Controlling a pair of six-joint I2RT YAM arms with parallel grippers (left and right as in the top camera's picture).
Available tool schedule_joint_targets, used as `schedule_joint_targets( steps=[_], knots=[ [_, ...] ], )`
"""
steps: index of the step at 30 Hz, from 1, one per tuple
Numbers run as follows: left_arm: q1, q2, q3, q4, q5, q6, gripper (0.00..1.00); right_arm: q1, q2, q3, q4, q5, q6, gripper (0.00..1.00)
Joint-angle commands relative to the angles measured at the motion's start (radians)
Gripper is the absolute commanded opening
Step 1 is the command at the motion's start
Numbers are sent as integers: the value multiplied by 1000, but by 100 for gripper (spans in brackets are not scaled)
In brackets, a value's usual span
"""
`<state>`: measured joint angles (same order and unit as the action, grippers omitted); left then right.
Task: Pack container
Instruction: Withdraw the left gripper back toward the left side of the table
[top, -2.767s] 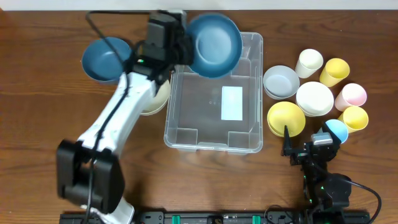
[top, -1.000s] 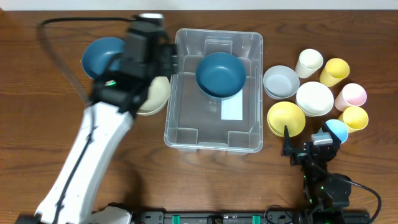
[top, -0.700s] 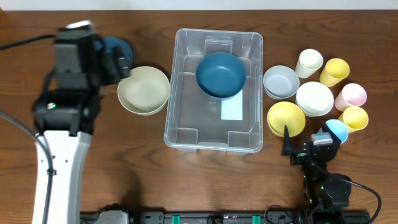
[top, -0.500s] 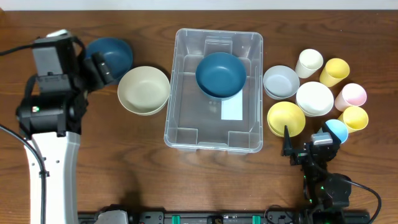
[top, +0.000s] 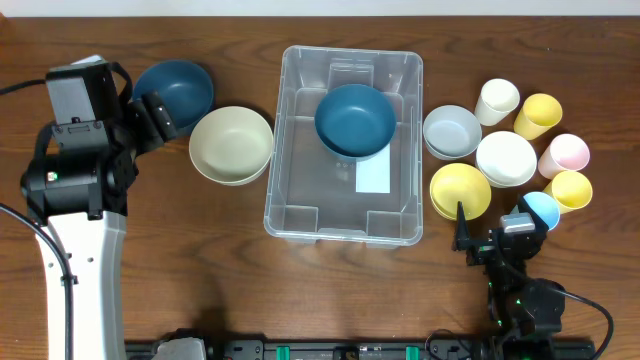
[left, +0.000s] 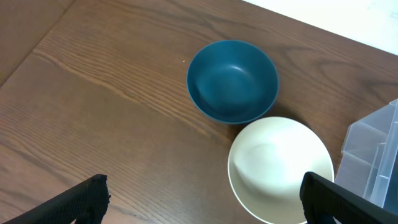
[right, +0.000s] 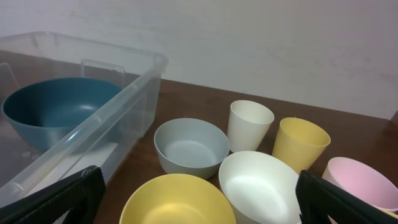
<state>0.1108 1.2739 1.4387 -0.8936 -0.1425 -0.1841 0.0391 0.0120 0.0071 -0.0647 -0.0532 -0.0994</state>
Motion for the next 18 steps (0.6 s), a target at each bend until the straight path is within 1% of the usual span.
schedule_joint_targets(
  steps=[1, 18],
  knots=[
    [5, 0, 20, -3, -12, -8, 98, -10, -5, -2, -4, -7, -10, 99],
    [5, 0, 18, -23, -12, -8, 98, -10, -5, -2, -4, -7, -11, 99]
  ],
)
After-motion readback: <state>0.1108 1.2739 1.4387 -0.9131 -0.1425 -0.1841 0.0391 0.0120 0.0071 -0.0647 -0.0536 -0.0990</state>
